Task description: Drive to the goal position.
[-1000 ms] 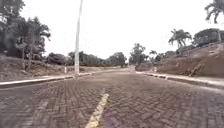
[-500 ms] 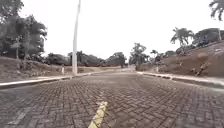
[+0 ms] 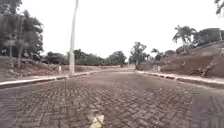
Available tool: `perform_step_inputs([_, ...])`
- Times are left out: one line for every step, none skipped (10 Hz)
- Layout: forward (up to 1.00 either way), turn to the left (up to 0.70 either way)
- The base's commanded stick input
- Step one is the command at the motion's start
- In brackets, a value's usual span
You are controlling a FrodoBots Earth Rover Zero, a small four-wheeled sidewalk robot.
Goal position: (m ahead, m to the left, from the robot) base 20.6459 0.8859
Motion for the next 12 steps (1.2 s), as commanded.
perform_step_inputs([1.0, 0.0])
perform_step_inputs([1.0, 0.0])
perform_step_inputs([1.0, 0.0])
perform_step_inputs([1.0, 0.0])
perform_step_inputs([1.0, 0.0])
perform_step_inputs([1.0, 0.0])
perform_step_inputs([1.0, 0.0])
perform_step_inputs([1.0, 0.0])
perform_step_inputs([1.0, 0.0])
perform_step_inputs([1.0, 0.0])
perform_step_inputs([1.0, 0.0])
perform_step_inputs([1.0, 0.0])
